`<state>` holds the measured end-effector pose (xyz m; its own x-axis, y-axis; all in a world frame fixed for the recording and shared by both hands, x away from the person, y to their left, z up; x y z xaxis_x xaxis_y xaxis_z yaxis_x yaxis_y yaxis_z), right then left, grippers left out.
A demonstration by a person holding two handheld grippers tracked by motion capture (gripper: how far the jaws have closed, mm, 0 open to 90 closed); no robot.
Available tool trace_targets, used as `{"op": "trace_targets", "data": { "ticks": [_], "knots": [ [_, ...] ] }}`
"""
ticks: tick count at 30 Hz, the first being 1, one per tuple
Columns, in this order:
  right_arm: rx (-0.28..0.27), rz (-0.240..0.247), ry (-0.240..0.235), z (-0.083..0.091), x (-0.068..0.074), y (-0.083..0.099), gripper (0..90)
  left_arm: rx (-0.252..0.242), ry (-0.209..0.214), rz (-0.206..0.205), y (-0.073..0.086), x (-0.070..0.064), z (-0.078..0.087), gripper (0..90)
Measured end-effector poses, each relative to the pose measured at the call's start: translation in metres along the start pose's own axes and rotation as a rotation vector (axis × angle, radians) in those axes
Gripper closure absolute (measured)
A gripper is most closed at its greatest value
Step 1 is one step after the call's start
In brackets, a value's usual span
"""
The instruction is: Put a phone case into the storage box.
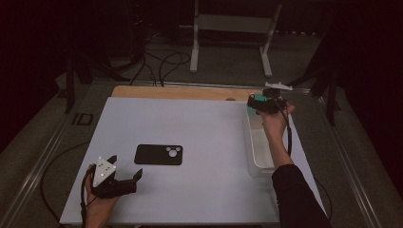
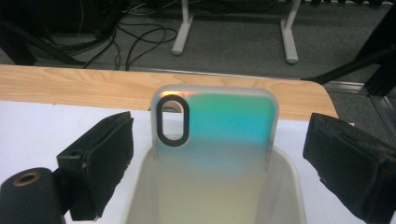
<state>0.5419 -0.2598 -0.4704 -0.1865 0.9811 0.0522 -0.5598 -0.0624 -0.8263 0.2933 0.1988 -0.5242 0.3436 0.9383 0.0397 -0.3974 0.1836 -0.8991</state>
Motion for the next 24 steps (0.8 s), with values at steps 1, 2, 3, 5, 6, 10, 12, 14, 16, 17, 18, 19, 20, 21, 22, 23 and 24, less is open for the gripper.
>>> {"op": "trace_targets", "data": {
  "ticks": [1,2,3,5,6,10,12,14,16,17,18,19,20,21,22,23,24],
  "knots": [
    [-0.008,0.004,-0.005,0.003,0.001,-0.001,8.7,0.000,-0.001,-0.001,0.000,0.000,0.000,0.0],
    [-0.019,0.008,-0.016,0.007,0.002,-0.003,8.7,0.000,-0.002,-0.002,0.000,0.000,0.000,0.0],
    [-0.025,0.011,-0.024,0.011,0.003,-0.005,8.7,-0.001,-0.001,-0.003,0.000,0.000,0.001,0.0],
    [-0.044,0.026,-0.042,0.018,0.006,-0.008,8.7,-0.001,-0.002,-0.003,-0.001,0.000,0.001,0.0],
    [-0.050,0.029,-0.048,0.021,0.008,-0.008,8.8,-0.002,-0.002,-0.001,-0.001,0.000,0.001,0.0],
    [-0.071,0.095,-0.074,0.037,0.017,-0.010,8.8,-0.003,-0.004,0.002,-0.001,0.001,0.001,0.0],
    [-0.082,0.107,-0.102,0.045,0.022,-0.010,8.8,-0.004,-0.005,0.004,-0.001,0.001,0.002,0.1],
    [-0.091,0.121,-0.124,0.053,0.028,-0.009,8.8,-0.004,-0.005,0.003,-0.001,0.001,0.002,0.0],
    [-0.105,0.137,-0.149,0.062,0.034,-0.007,8.8,-0.004,-0.004,0.005,-0.001,0.001,0.001,0.1],
    [-0.106,0.144,-0.165,0.068,0.039,-0.004,8.8,-0.004,-0.004,0.004,-0.001,0.001,0.001,0.0],
    [-0.115,0.147,-0.176,0.071,0.042,-0.002,8.8,-0.004,-0.003,0.005,-0.001,0.000,0.001,0.0],
    [-0.119,0.153,-0.191,0.076,0.046,0.001,8.8,-0.004,-0.004,0.004,-0.001,0.000,0.001,0.0],
    [-0.123,0.160,-0.207,0.081,0.051,0.004,8.8,-0.004,-0.004,0.004,-0.001,0.000,0.002,0.0],
    [-0.129,0.162,-0.223,0.085,0.055,0.007,8.9,-0.005,-0.003,0.004,-0.001,0.000,0.002,0.0],
    [-0.135,0.171,-0.238,0.090,0.059,0.011,8.9,-0.005,-0.004,0.005,-0.001,0.000,0.002,0.0],
    [-0.142,0.177,-0.249,0.095,0.062,0.014,8.9,-0.005,-0.004,0.004,-0.001,0.000,0.002,0.0],
    [-0.150,0.179,-0.262,0.100,0.065,0.017,9.2,-0.005,-0.003,0.004,-0.001,0.000,0.002,0.0]
  ]
}}
Point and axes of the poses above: each handheld gripper's, and its own axes: z roughly backward along the jaws, y roughly out of its underside, x roughly to its left, the point moved 8 cm from there along -z, roughly forward along the jaws, and after that the axes turned 6 degrees about -y, right-handed, at the moved point
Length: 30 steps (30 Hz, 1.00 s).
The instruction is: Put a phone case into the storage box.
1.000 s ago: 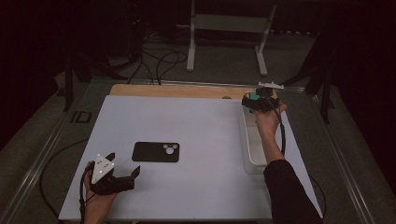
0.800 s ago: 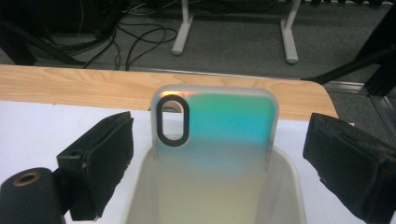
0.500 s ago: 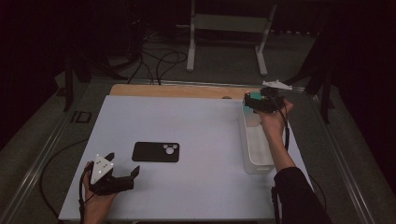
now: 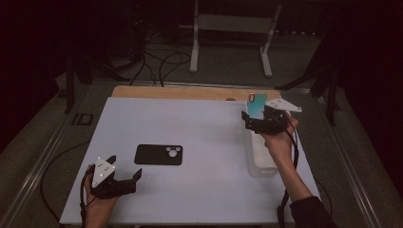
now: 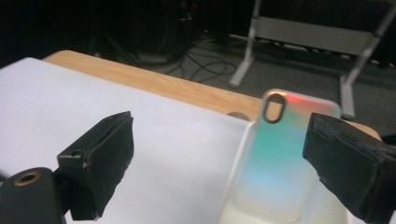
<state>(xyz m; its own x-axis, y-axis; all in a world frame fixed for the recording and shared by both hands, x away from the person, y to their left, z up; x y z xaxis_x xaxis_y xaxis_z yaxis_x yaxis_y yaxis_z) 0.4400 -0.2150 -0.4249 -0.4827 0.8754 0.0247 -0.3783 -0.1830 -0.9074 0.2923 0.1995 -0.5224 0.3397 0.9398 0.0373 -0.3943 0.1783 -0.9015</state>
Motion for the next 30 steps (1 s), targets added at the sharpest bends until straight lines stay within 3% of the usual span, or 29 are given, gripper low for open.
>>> {"op": "trace_targets", "data": {
  "ticks": [5,13,18,19,20,30],
  "knots": [
    [-0.024,0.042,-0.049,0.022,0.019,0.009,9.2,0.001,0.000,0.000,0.000,-0.001,-0.001,0.0],
    [-0.047,0.023,-0.118,0.047,0.035,0.038,9.2,-0.001,0.002,-0.002,0.000,-0.001,0.000,0.0],
    [-0.050,0.017,-0.127,0.052,0.038,0.046,9.2,-0.002,0.004,-0.001,0.000,-0.001,0.000,0.0],
    [-0.050,0.017,-0.127,0.052,0.038,0.046,9.2,-0.014,0.015,0.018,-0.002,-0.002,0.001,0.0],
    [-0.064,0.047,-0.137,0.063,0.046,0.069,9.2,-0.013,0.014,0.017,-0.002,-0.001,0.001,0.0],
    [-0.137,0.046,-0.152,0.083,0.051,0.098,9.2,-0.023,0.013,0.014,-0.004,-0.002,0.003,0.0]
  ]
}}
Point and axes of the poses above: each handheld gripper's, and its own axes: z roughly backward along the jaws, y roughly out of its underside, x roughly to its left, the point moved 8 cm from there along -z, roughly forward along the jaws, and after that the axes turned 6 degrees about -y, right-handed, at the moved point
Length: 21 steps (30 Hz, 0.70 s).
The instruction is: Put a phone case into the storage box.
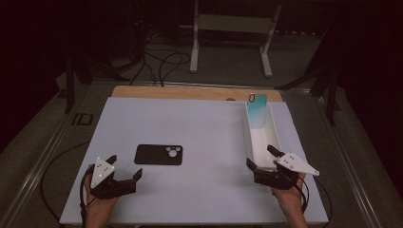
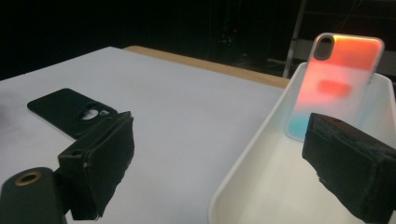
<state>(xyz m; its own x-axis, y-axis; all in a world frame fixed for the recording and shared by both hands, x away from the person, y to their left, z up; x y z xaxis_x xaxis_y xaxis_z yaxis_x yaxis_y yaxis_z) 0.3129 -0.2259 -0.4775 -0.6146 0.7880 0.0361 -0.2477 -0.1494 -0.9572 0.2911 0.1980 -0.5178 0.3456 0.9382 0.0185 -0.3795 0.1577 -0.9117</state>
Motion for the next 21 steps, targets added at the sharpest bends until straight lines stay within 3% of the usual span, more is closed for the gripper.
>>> {"op": "trace_targets", "data": {
  "ticks": [8,21],
  "knots": [
    [-0.055,0.005,0.002,0.007,0.005,0.010,9.2,-0.012,0.000,-0.010,-0.004,0.000,0.002,0.0],
    [-0.022,-0.030,0.008,0.005,0.004,0.016,9.2,-0.022,0.006,-0.043,-0.015,-0.003,0.003,0.0]
  ]
}}
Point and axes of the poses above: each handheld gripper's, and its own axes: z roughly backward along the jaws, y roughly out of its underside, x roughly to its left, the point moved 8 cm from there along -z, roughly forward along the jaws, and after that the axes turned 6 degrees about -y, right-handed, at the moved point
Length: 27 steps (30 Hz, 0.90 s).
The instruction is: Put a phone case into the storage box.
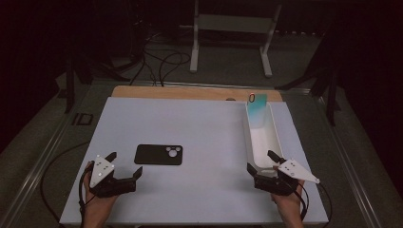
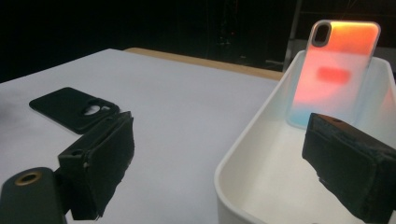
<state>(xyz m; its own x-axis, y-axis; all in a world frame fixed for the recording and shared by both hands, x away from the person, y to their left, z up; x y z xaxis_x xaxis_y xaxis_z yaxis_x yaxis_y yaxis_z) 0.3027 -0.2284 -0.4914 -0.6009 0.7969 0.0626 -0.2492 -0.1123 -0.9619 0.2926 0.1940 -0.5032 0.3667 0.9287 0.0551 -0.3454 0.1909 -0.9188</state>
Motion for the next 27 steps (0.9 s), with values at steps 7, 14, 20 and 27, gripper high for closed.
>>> {"op": "trace_targets", "data": {
  "ticks": [7,14,20,27],
  "knots": [
    [0.009,0.002,0.000,-0.001,0.001,0.002,9.2,0.000,0.009,-0.020,-0.009,-0.001,-0.004,0.1],
    [0.013,0.003,-0.001,-0.003,0.002,0.004,9.2,0.026,0.023,-0.041,-0.019,0.002,-0.017,0.1],
    [0.015,0.003,-0.001,-0.003,0.002,0.005,9.2,0.058,0.035,-0.043,-0.024,0.005,-0.033,0.1],
    [0.019,-0.001,0.005,-0.003,0.001,0.006,9.3,0.098,0.059,-0.031,-0.034,0.010,-0.056,0.1]
  ]
}}
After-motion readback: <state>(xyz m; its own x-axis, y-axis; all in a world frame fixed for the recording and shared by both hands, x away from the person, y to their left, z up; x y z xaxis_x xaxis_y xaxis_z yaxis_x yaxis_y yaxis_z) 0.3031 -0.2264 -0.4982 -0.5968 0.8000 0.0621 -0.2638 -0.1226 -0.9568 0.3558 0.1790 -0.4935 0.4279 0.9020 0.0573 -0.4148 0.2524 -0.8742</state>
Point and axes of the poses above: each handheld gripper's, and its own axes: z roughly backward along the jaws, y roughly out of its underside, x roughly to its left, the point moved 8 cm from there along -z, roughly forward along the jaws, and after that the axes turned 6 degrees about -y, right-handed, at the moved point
